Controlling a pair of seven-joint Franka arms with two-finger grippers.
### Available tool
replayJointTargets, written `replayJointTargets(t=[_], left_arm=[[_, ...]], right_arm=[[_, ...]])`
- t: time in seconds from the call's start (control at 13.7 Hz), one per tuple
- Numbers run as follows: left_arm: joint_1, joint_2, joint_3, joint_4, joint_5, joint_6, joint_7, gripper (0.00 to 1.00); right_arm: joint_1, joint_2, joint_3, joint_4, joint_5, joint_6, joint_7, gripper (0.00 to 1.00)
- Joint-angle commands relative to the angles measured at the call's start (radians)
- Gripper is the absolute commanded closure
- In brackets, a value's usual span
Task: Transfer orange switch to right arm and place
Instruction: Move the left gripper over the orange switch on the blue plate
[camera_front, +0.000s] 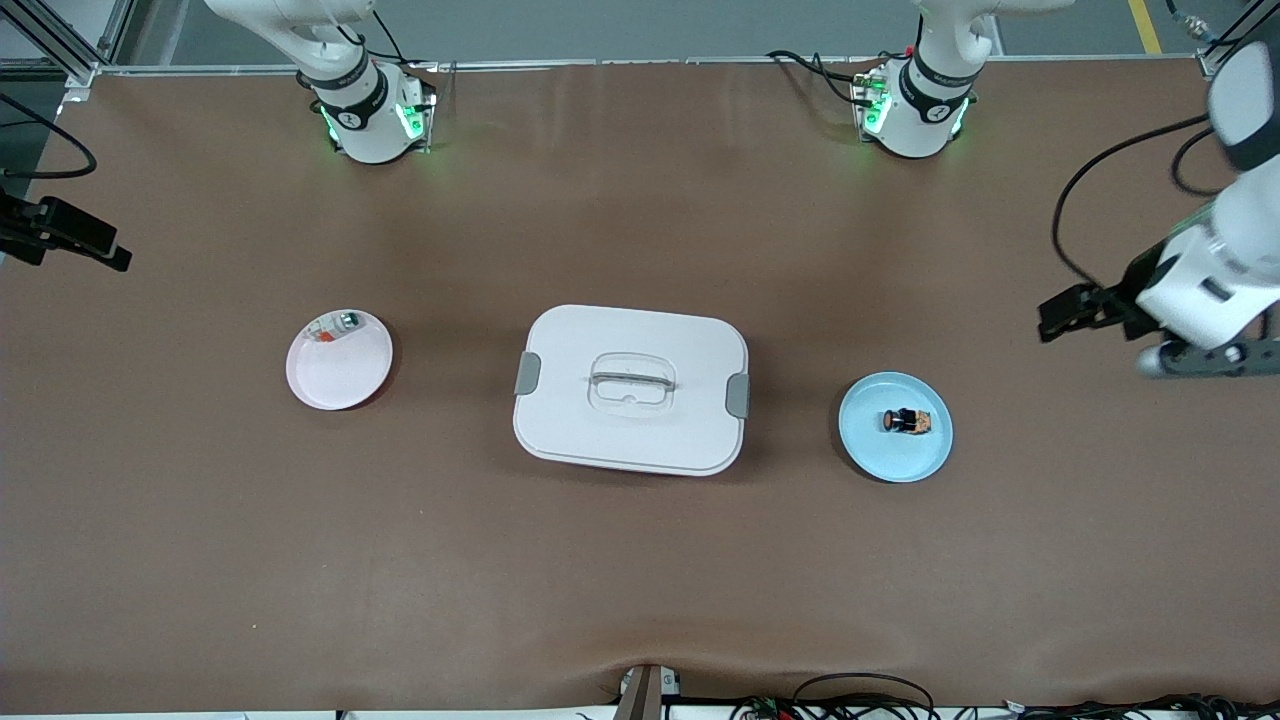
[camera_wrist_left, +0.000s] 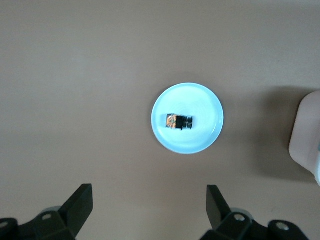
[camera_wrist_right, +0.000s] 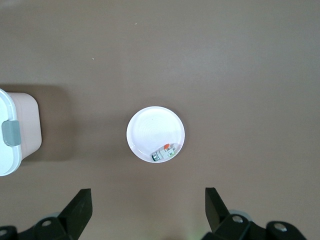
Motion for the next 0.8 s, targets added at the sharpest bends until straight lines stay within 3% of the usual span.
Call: replayJointTargets(t=[0.0,0.22,0.73], left_arm=[[-0.008,-0.001,-0.024,-0.143,-0.004,0.152,0.013,0.0],[-0.015,0.091,-0.056,-0.156,0.019,0.222,0.013,0.0],[-0.011,0.251,-0.056,-0.154,0.032,0.344,0.07,0.0]], right_arm=[[0.003,-0.02,0.004,-0.012,-0.005,0.008,0.001,0.0],[0.008,-0.02,0.006,-0.012,-0.007,0.027,-0.001,0.0],[0.017,-0.022,0.004,-0.016,-0.022,0.045,-0.065,0.0]])
